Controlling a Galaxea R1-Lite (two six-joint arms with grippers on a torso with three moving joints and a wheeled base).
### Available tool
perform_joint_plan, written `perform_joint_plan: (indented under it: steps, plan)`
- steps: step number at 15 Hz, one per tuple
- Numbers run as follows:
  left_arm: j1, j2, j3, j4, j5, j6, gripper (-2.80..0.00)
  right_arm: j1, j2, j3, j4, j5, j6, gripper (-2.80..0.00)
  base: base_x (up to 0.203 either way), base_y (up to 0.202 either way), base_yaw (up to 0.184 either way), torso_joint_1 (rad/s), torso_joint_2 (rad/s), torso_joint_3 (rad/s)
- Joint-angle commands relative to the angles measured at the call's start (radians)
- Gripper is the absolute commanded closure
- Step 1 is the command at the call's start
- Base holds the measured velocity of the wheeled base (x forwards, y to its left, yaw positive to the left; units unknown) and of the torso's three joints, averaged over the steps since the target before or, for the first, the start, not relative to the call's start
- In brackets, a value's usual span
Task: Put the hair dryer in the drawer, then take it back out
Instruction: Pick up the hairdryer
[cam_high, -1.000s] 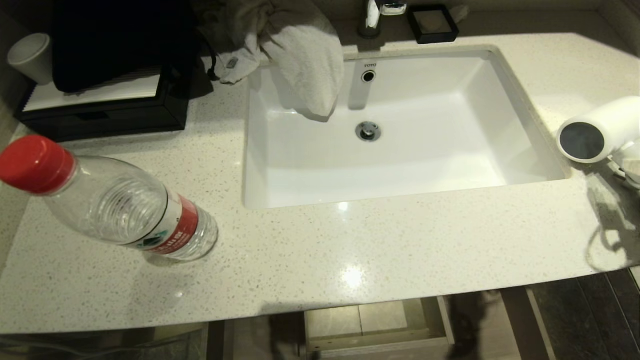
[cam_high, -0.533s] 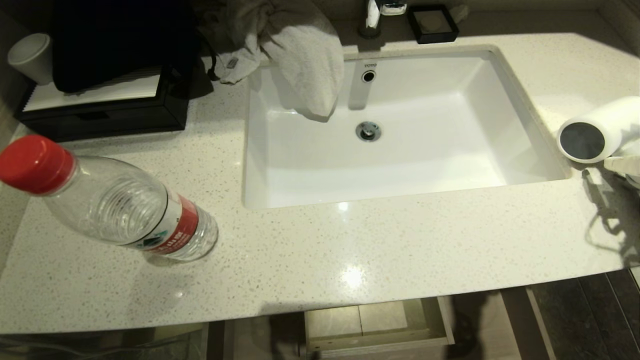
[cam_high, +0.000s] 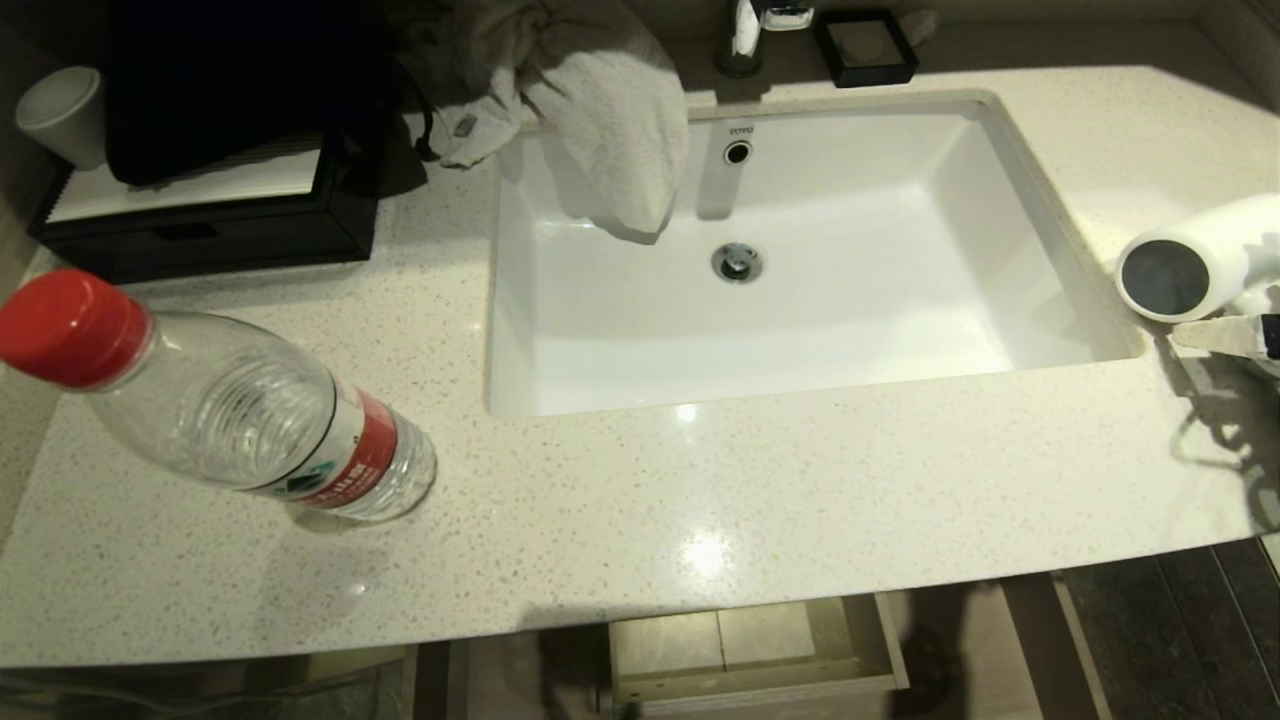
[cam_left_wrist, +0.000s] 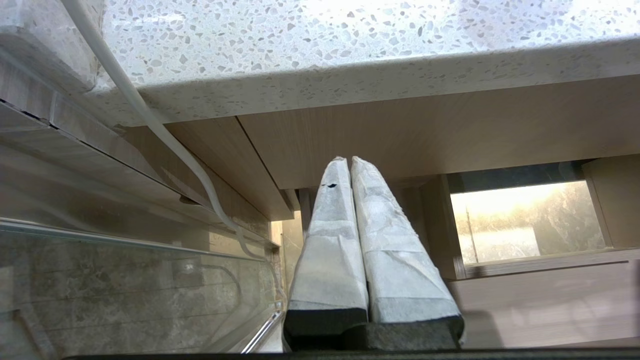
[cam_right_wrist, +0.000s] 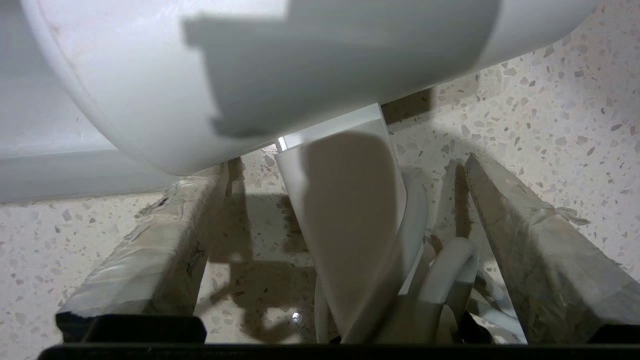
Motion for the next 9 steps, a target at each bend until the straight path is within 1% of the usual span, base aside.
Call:
perform_joint_plan:
  steps: [1,2,3,4,9]
  plan:
    - [0.0,0.0,0.0,0.0,0.0,0.0,0.0,-0.005,0.038,-0.01,-0.002,0.009,-0.001,-2.8,0.0,0.0,0.0,0.0,0.0,0.0]
    - [0.0,0.0,0.0,0.0,0.0,0.0,0.0,-0.009,0.045,-0.012,-0.008,0.02,-0.002,-2.8,0.0,0.0,0.0,0.0,0.0,0.0]
    - [0.0,0.0,0.0,0.0,0.0,0.0,0.0,-0.012,0.049,-0.013,-0.01,0.04,-0.002,-0.35,0.0,0.0,0.0,0.0,0.0,0.0]
    - [0.0,0.0,0.0,0.0,0.0,0.0,0.0,-0.013,0.049,-0.013,-0.01,0.053,-0.001,0.0,0.0,0.0,0.0,0.0,0.0,0.0]
    - [0.0,0.0,0.0,0.0,0.0,0.0,0.0,-0.013,0.037,-0.056,-0.004,0.064,-0.029,0.0,0.0,0.0,0.0,0.0,0.0,0.0]
